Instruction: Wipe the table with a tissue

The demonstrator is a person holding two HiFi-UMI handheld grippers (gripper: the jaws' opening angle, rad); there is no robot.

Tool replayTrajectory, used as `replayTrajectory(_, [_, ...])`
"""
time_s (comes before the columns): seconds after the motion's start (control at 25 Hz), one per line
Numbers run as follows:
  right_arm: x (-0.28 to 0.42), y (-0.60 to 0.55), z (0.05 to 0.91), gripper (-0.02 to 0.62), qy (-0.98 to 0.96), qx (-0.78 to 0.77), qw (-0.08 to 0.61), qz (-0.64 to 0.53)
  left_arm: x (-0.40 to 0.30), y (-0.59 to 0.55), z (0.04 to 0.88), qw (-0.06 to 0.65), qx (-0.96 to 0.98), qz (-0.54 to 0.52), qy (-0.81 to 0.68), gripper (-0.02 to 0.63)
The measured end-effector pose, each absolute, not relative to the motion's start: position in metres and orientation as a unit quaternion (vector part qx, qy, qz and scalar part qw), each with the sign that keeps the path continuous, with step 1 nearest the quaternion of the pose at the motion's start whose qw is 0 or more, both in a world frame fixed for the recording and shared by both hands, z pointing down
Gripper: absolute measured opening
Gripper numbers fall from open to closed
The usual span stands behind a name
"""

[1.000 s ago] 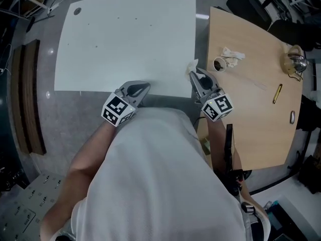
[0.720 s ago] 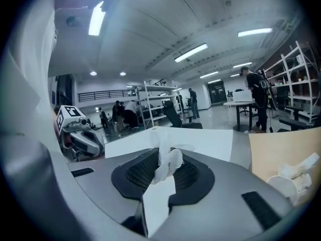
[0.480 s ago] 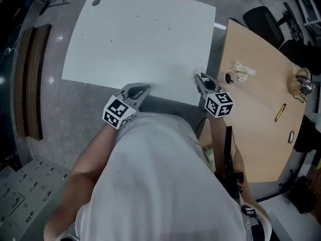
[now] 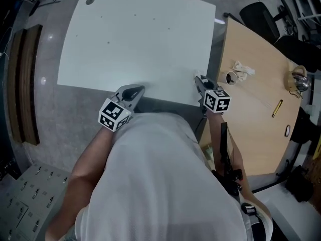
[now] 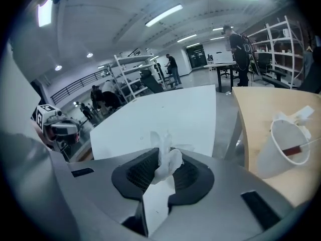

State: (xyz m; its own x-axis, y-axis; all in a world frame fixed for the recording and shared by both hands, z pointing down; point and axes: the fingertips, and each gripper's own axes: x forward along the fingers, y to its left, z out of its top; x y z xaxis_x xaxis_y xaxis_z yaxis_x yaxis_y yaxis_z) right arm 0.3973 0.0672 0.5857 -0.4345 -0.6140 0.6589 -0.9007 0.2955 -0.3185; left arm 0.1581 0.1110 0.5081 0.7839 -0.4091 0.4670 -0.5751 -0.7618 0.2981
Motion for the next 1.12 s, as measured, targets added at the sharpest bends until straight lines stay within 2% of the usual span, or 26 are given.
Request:
replayTrajectory(0.44, [0.375,0.03,0.606,0.074,-0.773,0.473,0.29,0.309,0.123,0.071,0.506,0.214,0.921,0.188,-0.265,0.003])
replayTrajectory(0.64, [0.372,0.024,0.611,0.074,-0.773,0.468,0.291,0.314,0.109,0.057,0.505,0.214,0.921,0.188,-0.266,0.003])
replayTrajectory(0.8, [0.366,0.026,0.616,0.072,-0.764,0.476,0.336,0.278,0.102,0.05,0.507,0.215,0.921,0.187,-0.264,0.003])
replayTrajectory(1.12, [0.363,0.026,0.616,0.069,-0.742,0.511,0.349,0.256,0.093,0.037,0.507,0.211,0.927,0.191,-0.244,0.003])
